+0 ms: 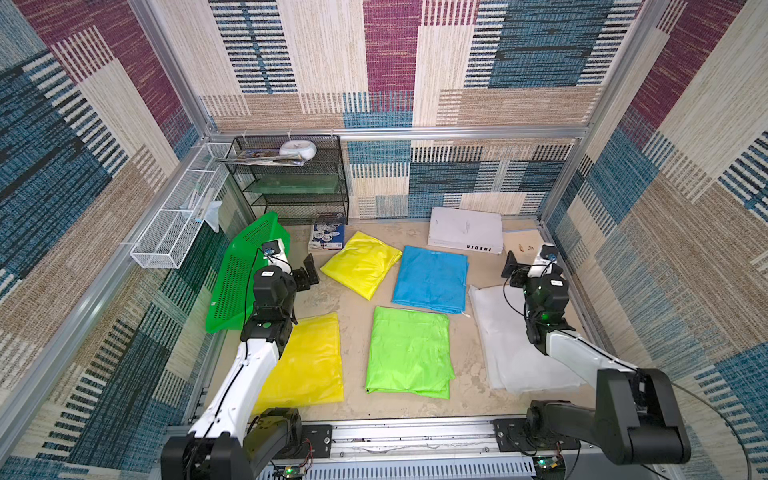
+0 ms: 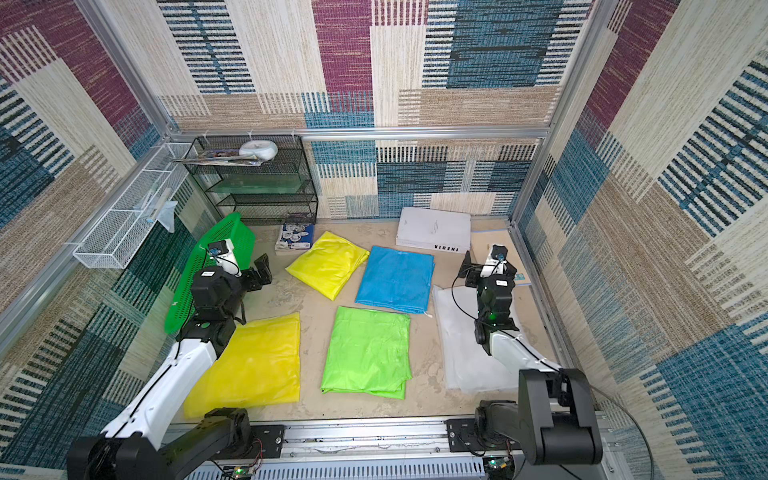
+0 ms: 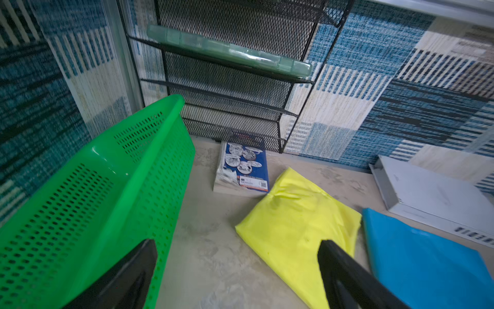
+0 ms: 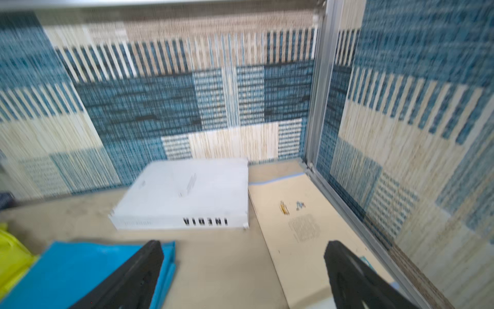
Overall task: Put the folded raincoat in the basket
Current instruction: Pick up the basket from the center of the board.
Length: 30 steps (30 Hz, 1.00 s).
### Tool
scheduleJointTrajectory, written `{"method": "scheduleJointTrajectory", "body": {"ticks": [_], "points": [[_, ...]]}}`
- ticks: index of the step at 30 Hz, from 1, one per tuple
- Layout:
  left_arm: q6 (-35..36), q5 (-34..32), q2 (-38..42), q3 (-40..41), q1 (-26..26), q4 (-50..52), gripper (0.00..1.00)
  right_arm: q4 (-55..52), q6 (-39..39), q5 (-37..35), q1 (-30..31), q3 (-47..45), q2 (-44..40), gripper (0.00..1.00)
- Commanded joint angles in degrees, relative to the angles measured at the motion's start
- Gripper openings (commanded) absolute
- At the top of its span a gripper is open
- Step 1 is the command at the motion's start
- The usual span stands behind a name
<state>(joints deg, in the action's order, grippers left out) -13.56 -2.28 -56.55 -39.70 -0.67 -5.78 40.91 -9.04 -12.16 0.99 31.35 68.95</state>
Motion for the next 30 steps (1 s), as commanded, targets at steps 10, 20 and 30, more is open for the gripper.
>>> {"method": "scheduleJointTrajectory", "body": {"ticks": [10, 20, 30], "points": [[-28.7, -2.0, 15.8, 0.9, 1.2, 38.4, 1.0, -38.7, -16.6, 29.9, 2.3, 5.5, -4.1, 0.92], [-16.5, 32.0, -4.0, -10.6, -0.1, 46.2, 0.68, -53.1, -18.5, 41.8, 16.3, 5.4, -2.2, 0.84], [-5.9, 10.4, -18.3, -30.9, -4.2, 56.1, 0.67, -50.9, -19.6, 39.6, 21.6, 4.8, 2.1, 0.83]]}}
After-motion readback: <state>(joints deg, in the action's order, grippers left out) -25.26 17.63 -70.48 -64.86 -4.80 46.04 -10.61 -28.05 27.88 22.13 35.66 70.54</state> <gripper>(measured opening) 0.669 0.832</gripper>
